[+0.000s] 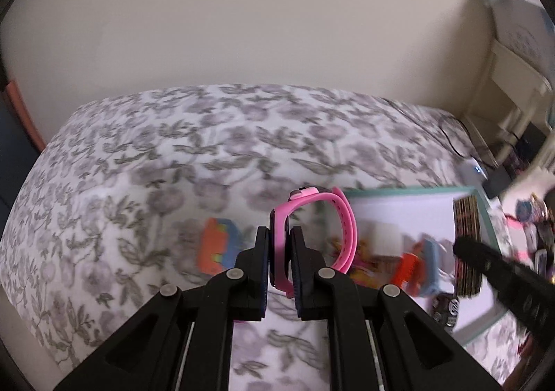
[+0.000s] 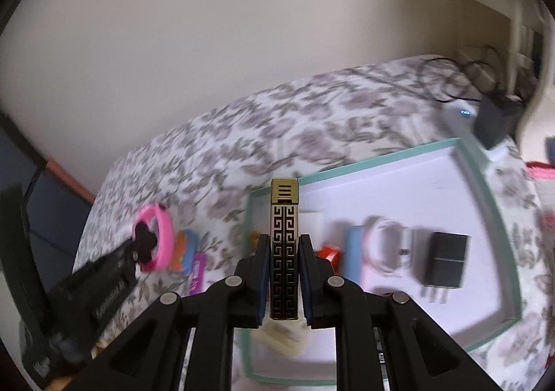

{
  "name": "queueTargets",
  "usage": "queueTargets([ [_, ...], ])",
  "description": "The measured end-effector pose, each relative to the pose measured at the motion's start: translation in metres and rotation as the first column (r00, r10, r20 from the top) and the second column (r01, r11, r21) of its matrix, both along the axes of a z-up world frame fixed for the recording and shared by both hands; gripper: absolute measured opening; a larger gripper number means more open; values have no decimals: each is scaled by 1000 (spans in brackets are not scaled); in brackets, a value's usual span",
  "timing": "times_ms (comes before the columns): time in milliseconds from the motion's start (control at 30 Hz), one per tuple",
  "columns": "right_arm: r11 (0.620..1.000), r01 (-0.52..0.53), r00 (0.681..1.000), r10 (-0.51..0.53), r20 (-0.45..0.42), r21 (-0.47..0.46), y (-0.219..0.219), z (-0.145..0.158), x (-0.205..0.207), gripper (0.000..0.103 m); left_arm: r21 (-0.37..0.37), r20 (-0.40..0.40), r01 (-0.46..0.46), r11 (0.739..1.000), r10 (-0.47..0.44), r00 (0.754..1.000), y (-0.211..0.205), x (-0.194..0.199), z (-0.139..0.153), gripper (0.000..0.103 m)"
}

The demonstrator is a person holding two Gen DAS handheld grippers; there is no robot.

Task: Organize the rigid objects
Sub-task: 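Lift the pink watch and harmonica and carry them over the tray, then lower the watch and harmonica into the tray and open both tools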

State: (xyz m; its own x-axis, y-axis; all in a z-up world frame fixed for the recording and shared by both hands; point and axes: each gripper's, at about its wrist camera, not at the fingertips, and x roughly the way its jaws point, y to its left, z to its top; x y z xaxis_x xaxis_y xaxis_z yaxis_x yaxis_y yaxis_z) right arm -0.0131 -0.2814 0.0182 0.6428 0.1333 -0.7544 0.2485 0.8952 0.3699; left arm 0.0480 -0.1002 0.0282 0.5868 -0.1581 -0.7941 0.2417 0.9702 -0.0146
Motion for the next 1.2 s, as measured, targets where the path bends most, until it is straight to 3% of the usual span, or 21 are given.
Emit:
queueTargets([
  [233,995,97,995,-98,-25,-21,-42,-6,-9,17,54,-12,110,993,-109,994,-48,-18,-12,12],
  [567,984,177,980,-179,-87,-28,-81,-27,-16,17,133,-62,259,957,-253,966,-103,-39,-40,12],
  [1200,987,151,965,-159,-209,-53,-79,-63,-6,17,165,-129,292,942,-273,953,-112,-39,-65,12],
])
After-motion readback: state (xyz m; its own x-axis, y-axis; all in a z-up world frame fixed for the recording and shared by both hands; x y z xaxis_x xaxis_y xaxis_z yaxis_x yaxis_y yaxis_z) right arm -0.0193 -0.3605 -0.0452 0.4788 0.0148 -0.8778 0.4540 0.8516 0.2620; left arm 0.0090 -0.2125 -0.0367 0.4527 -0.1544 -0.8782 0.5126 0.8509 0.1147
